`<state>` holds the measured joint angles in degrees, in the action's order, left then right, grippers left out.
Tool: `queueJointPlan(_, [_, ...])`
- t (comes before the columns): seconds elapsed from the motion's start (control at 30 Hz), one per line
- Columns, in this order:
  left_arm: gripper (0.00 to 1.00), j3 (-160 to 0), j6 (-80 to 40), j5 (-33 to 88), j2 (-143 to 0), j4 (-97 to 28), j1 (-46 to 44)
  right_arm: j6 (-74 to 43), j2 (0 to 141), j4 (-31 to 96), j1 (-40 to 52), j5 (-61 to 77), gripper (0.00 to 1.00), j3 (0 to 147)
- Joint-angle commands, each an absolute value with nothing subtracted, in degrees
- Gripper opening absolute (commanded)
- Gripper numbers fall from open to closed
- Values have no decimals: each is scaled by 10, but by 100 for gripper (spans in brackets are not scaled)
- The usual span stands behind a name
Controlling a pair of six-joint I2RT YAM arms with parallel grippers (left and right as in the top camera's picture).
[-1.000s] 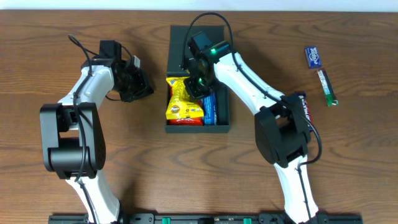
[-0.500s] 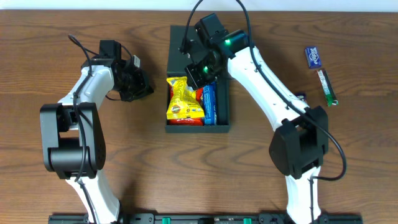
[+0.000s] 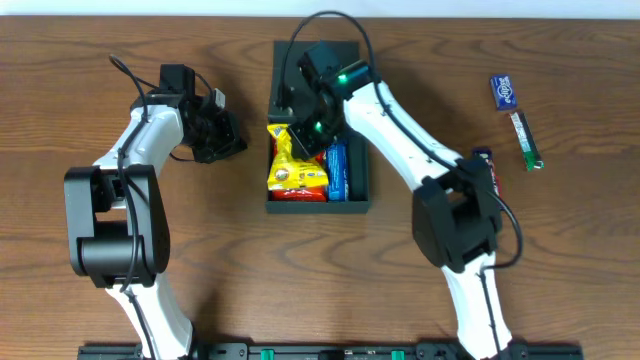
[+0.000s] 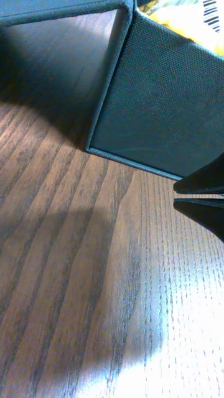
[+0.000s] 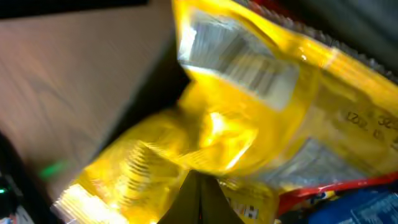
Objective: Pack container
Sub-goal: 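Press the yellow bag down into the box with the right gripper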
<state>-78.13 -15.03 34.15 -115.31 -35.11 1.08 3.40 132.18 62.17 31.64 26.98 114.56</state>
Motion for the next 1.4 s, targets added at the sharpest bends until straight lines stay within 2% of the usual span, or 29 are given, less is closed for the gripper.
queueJointPlan(0.0, [6, -774, -152, 341, -1161, -351, 13, 44, 1354, 627, 323, 277, 1, 1145])
queueJointPlan(0.47, [6, -774, -152, 341, -1161, -347, 13, 69, 1361, 642, 329, 207, 1, 1144])
queueJointPlan(0.8, [6, -774, -152, 341, -1161, -344, 13, 78, 1361, 635, 331, 208, 1, 1137])
queueJointPlan(1.0, [6, -774, -152, 341, -1161, -344, 13, 71, 1322, 675, 329, 212, 1, 1190])
queueJointPlan(1.37, [6, -774, -152, 341, -1161, -345, 13, 67, 1316, 586, 330, 212, 1, 1192])
